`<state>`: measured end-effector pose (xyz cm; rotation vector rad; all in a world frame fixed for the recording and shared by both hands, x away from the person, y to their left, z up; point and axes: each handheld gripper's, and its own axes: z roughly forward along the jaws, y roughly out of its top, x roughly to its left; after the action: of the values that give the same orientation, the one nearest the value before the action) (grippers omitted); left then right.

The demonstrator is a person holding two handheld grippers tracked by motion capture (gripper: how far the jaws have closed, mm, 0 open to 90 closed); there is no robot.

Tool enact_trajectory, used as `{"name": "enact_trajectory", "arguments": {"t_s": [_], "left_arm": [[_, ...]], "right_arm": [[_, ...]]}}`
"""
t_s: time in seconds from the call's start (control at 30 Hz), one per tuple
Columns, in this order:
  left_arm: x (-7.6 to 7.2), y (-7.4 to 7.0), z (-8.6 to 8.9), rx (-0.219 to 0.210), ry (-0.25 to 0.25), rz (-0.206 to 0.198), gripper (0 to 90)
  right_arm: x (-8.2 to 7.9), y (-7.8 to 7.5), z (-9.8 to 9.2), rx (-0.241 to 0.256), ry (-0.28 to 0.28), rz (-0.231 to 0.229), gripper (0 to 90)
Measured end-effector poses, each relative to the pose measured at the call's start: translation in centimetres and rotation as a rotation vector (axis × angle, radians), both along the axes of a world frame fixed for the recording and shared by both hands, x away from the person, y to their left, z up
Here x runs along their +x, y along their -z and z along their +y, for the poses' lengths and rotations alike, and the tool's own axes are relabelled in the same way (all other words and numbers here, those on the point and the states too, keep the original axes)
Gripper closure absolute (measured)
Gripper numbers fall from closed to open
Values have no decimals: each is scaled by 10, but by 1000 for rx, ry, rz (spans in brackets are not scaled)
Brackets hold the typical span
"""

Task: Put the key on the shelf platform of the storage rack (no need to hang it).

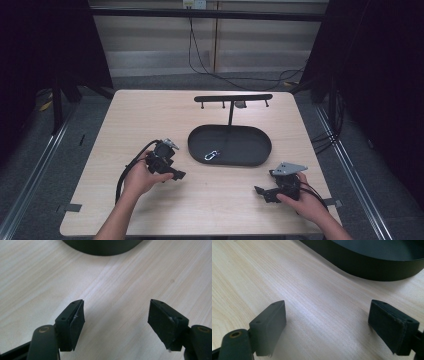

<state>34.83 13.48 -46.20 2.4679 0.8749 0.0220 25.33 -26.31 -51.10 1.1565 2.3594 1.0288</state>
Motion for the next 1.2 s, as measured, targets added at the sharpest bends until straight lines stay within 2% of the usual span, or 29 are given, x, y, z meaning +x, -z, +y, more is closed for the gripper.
{"name": "enact_trajectory", "arguments": {"t_s": [0.2, 0.5, 0.77, 0.97, 1.07, 1.13, 1.2], "left_arm": [[-5, 2, 3, 7, 3, -7, 290], [-15, 11, 5, 34, 52, -83, 266], [-20, 21, 7, 74, 60, -80, 248], [-22, 24, 8, 56, 75, -110, 207], [-24, 28, 10, 22, 72, -130, 154], [-28, 31, 14, -13, 68, -158, 152], [-28, 32, 16, -24, 70, -160, 152]], "right_arm": [[0, 0, 0, -1, 0, 0, 142], [0, 0, 0, -3, 1, 0, 142], [0, 0, 0, -3, 1, -1, 143], [0, 0, 0, -3, 1, -1, 142], [0, 0, 0, -3, 1, -1, 142], [0, 0, 0, -4, 1, -1, 142], [0, 0, 0, -3, 1, -1, 142]]}}
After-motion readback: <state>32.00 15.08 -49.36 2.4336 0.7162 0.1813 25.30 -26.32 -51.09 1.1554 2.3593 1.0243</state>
